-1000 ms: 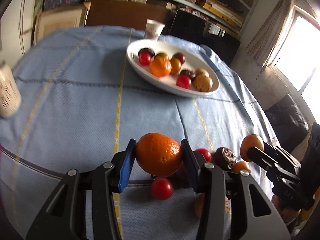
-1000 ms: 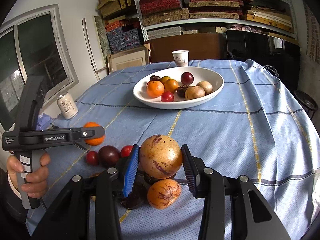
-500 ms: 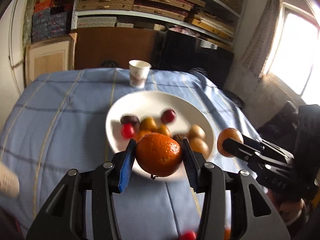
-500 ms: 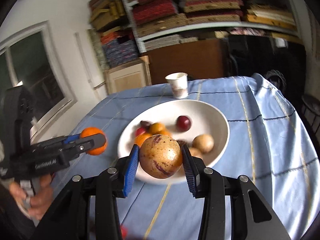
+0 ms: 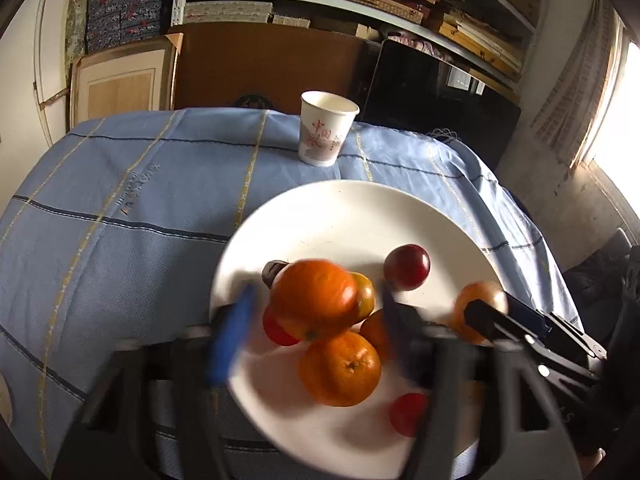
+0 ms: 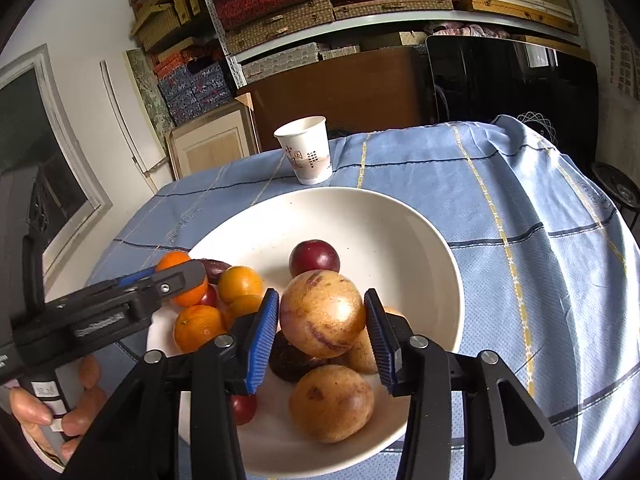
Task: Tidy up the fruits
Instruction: 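Carry both fruits to the white plate and open both tools, then return both tools to the remaining fruits, right tool over a striped tan fruit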
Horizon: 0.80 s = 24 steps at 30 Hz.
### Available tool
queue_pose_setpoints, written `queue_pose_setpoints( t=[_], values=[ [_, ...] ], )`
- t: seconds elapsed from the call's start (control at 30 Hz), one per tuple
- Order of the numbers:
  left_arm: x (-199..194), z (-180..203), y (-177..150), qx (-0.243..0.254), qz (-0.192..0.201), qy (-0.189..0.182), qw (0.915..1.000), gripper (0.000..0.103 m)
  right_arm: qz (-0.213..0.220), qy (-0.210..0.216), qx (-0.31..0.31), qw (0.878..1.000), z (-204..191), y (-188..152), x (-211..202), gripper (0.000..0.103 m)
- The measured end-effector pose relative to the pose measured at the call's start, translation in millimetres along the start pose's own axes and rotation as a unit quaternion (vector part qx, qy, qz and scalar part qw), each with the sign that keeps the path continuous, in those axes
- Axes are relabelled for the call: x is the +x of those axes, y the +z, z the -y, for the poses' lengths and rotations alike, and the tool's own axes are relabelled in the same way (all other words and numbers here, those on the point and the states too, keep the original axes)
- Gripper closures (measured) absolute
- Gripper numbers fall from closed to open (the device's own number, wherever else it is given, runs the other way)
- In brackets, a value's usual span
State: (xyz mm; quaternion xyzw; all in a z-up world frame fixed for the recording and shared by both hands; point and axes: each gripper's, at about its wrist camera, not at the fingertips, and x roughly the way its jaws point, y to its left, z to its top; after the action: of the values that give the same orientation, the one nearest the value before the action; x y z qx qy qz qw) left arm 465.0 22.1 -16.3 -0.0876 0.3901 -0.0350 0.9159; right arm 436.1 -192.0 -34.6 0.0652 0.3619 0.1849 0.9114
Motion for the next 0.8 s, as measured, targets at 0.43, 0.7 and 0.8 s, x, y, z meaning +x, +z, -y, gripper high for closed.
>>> queue_pose_setpoints(
  t=[0.43, 0.7, 0.8],
  values=[
    [-103.4, 5.6, -45.4, 0.031, 0.055, -0.022, 0.9977, 0.007, 0.050, -0.001, -0.036, 0.998, -19.7, -23.2, -82.8, 0.045],
    [-135.5, -41.7, -126.4, -0.019, 0.032, -0.003, 0.9993, 0.005, 0.033, 0.007, -0.007, 0.999, 4.5, -94.4, -125.4, 0.043],
    [-133.5, -56.5, -148.2, -0.038, 0.001, 0.005, 0.9993, 0.005, -0.003, 0.018, 0.024, 1.000, 15.6, -116.3, -126.7, 0.043]
  ],
)
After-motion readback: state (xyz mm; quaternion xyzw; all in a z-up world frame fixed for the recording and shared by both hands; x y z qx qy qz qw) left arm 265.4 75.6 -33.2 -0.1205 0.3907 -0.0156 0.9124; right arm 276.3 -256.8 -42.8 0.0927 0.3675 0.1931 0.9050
